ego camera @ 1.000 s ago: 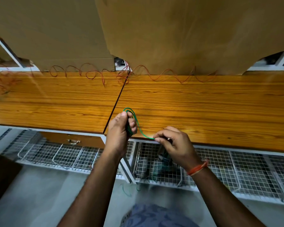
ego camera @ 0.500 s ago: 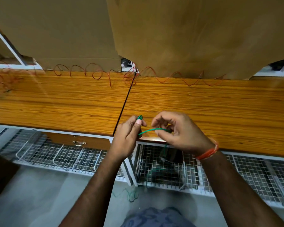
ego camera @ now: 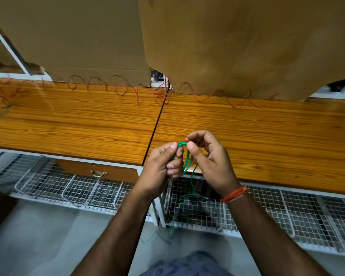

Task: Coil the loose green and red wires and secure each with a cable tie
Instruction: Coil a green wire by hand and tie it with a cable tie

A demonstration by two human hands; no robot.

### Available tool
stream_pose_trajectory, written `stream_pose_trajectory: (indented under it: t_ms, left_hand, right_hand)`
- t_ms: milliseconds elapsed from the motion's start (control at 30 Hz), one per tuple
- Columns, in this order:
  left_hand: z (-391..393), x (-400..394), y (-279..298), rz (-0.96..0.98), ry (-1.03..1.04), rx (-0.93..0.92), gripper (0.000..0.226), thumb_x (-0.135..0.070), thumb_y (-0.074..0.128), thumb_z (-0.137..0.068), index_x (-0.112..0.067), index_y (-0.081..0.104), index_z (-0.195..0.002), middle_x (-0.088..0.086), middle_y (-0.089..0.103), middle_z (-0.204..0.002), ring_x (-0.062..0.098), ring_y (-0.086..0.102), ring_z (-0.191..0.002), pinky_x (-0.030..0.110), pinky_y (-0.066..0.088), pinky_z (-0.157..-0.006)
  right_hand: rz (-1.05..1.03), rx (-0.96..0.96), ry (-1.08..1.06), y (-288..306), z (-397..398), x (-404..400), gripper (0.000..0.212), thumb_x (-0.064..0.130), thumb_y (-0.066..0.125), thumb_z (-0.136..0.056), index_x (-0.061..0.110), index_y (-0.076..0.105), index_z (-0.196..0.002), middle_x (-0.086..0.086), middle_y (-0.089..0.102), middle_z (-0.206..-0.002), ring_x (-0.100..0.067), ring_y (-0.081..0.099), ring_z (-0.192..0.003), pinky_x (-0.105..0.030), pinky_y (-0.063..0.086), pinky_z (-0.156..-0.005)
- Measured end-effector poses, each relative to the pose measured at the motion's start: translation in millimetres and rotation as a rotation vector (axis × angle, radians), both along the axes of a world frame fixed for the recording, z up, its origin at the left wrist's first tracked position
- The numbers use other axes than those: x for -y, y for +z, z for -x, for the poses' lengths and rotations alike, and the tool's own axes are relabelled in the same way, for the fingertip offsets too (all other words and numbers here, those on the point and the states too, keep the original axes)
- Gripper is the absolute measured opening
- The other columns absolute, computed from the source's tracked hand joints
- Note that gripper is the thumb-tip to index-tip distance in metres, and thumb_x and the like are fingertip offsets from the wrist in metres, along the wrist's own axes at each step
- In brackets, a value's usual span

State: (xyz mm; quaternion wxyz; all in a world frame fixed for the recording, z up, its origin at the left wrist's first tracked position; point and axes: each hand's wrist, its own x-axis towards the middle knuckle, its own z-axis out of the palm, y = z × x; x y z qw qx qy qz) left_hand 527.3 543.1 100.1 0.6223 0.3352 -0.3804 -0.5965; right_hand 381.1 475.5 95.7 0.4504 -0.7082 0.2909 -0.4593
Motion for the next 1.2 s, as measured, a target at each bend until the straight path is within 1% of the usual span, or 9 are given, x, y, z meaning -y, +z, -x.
stream_pose_trajectory:
  t_ms: [67,200,333,467,600,767,967,1067,1200]
  left_hand:
    - [3.0,0.5,0.6,-0.011,-0.012,-0.088,0.027,-0.026,0.041,-0.105,-0.011,0.051,-0.085,-0.009,0.031,-0.051,0.004,0.025,-0.042,0.021,0.020,-0.045]
    - [4.9,1.1,3.8,-0.058,-0.002,-0.146,0.030,-0.021,0.035,-0.110,-0.010,0.051,-0.087,-0.009,0.036,-0.049,0.002,0.030,-0.039,0.018,0.026,-0.044]
    - [4.5,2.3,8.4,-0.129,-0.038,-0.216,0.026,-0.019,0.040,-0.103,-0.005,0.056,-0.088,-0.005,0.037,-0.050,0.006,0.036,-0.040,0.021,0.037,-0.046]
    - [2.6,2.5,7.8,-0.214,-0.113,-0.351,0.033,-0.026,0.039,-0.098,-0.006,0.061,-0.083,-0.009,0.034,-0.046,0.005,0.029,-0.039,0.021,0.030,-0.046]
    - [2.9,4.7,6.3,-0.281,-0.137,-0.446,0.039,-0.033,0.041,-0.098,-0.009,0.063,-0.077,-0.012,0.018,-0.048,0.006,0.011,-0.043,0.022,0.013,-0.046]
    - [-7.4,4.1,7.0,-0.247,0.017,-0.582,0.030,-0.026,0.044,-0.097,-0.015,0.055,-0.072,-0.011,0.022,-0.046,0.005,0.008,-0.045,0.018,0.013,-0.042]
    - [-45.6,4.0,6.7,-0.159,0.250,-0.676,0.038,-0.025,0.034,-0.108,-0.018,0.052,-0.076,-0.008,0.029,-0.045,0.004,0.019,-0.038,0.017,0.020,-0.040]
    - [-49.4,3.6,2.3,-0.138,0.315,-0.676,0.035,-0.026,0.034,-0.109,-0.018,0.052,-0.080,-0.009,0.031,-0.048,0.003,0.028,-0.038,0.017,0.024,-0.041]
    - [-36.9,7.2,-0.4,-0.128,0.419,-0.475,0.029,-0.023,0.033,-0.111,-0.017,0.050,-0.088,-0.010,0.039,-0.054,0.004,0.035,-0.044,0.018,0.032,-0.046]
  right_hand:
    - [-0.054,-0.034,-0.001,-2.9,-2.7,-0.4,0.020,0.033,0.056,-0.102,0.018,0.064,-0.111,0.007,0.069,-0.103,-0.011,0.066,-0.099,-0.033,0.054,-0.084]
    - [-0.040,-0.105,-0.011,-5.0,-4.1,-3.4,0.033,0.040,0.042,-0.107,0.021,0.062,-0.088,0.006,0.060,-0.072,-0.015,0.057,-0.069,-0.045,0.046,-0.068]
    - [0.031,-0.126,-0.080,-2.3,-5.5,-7.2,0.035,0.034,0.040,-0.108,0.022,0.051,-0.077,0.010,0.048,-0.066,-0.007,0.047,-0.062,-0.035,0.040,-0.061]
    - [0.080,-0.152,-0.095,-3.0,-5.9,-6.9,0.033,0.029,0.041,-0.108,0.020,0.050,-0.077,0.010,0.045,-0.065,-0.005,0.043,-0.060,-0.028,0.036,-0.058]
    - [0.084,-0.111,-0.092,-8.0,-5.4,-10.1,0.034,0.030,0.042,-0.108,0.014,0.054,-0.080,0.006,0.049,-0.066,-0.009,0.047,-0.061,-0.031,0.039,-0.060]
    - [-0.219,-0.030,0.073,-33.4,6.8,-6.5,0.034,0.047,0.048,-0.102,0.019,0.060,-0.089,0.003,0.052,-0.065,-0.013,0.046,-0.061,-0.028,0.038,-0.056]
    - [-0.302,-0.078,-0.020,-62.8,45.2,-2.6,0.009,0.009,0.073,-0.092,0.017,0.067,-0.092,0.000,0.061,-0.079,-0.008,0.057,-0.071,-0.023,0.051,-0.059]
    - [-0.200,-0.090,-0.158,-59.8,48.5,1.9,0.020,0.002,0.072,-0.092,0.023,0.073,-0.090,0.004,0.072,-0.088,-0.008,0.065,-0.083,-0.026,0.052,-0.077]
    - [0.070,-0.254,-0.052,-38.2,40.8,-0.5,0.015,0.009,0.075,-0.090,0.024,0.077,-0.092,0.004,0.064,-0.096,-0.013,0.062,-0.097,-0.021,0.047,-0.083]
